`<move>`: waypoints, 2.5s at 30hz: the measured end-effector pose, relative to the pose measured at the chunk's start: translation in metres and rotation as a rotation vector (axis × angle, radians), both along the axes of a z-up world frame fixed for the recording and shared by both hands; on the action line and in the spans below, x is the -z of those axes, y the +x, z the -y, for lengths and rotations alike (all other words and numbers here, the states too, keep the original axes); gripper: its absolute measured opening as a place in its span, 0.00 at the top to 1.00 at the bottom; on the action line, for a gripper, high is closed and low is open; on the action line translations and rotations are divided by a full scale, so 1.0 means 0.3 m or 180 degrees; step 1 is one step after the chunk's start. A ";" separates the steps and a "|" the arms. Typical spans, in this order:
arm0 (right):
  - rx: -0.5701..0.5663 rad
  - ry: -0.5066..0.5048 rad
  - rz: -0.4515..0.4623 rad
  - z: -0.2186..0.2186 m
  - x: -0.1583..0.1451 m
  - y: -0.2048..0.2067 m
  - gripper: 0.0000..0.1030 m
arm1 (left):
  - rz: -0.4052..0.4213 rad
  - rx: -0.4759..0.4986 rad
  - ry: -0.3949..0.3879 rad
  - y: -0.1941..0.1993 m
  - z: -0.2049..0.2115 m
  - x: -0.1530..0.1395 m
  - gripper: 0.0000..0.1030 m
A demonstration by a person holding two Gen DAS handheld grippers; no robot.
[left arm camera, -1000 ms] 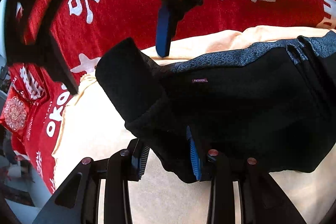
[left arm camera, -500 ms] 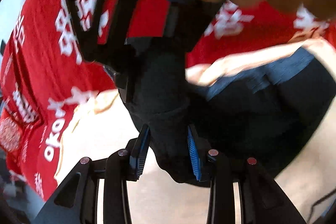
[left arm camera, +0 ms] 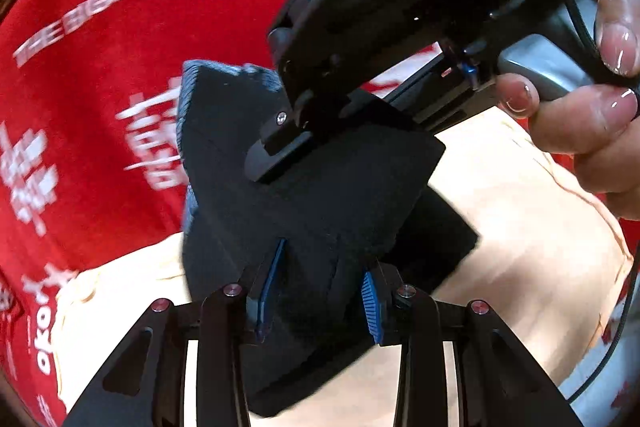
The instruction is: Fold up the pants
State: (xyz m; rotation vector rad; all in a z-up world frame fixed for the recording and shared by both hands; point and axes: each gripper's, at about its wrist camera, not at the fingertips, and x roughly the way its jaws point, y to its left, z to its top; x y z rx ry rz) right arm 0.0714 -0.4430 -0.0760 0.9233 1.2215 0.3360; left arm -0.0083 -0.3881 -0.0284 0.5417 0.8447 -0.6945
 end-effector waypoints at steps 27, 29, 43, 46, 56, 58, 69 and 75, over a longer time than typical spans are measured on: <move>-0.0049 -0.1367 -0.0601 0.184 0.245 -0.249 0.52 | -0.0838 -0.1551 0.0640 0.194 -0.113 0.213 0.14; -0.0050 -0.1387 -0.0592 0.183 0.248 -0.268 0.51 | -0.0949 -0.1707 0.0670 0.206 -0.144 0.232 0.14; 0.0072 -0.1470 -0.0762 0.193 0.241 -0.314 0.39 | -0.1242 -0.2000 0.0698 0.242 -0.209 0.290 0.14; 0.0068 -0.1480 -0.0794 0.197 0.233 -0.315 0.35 | -0.1293 -0.2026 0.0664 0.276 -0.221 0.300 0.14; 0.0049 -0.1578 -0.0793 0.208 0.208 -0.312 0.27 | -0.1319 -0.2054 0.0617 0.286 -0.254 0.294 0.14; 0.0075 -0.1588 -0.0786 0.213 0.201 -0.312 0.25 | -0.1331 -0.2064 0.0601 0.294 -0.261 0.296 0.14; 0.0131 -0.1637 -0.0792 0.251 0.182 -0.304 0.24 | -0.1346 -0.2142 0.0455 0.349 -0.295 0.293 0.14; 0.0168 -0.1629 -0.0747 0.264 0.183 -0.288 0.21 | -0.1234 -0.2103 0.0441 0.368 -0.302 0.284 0.00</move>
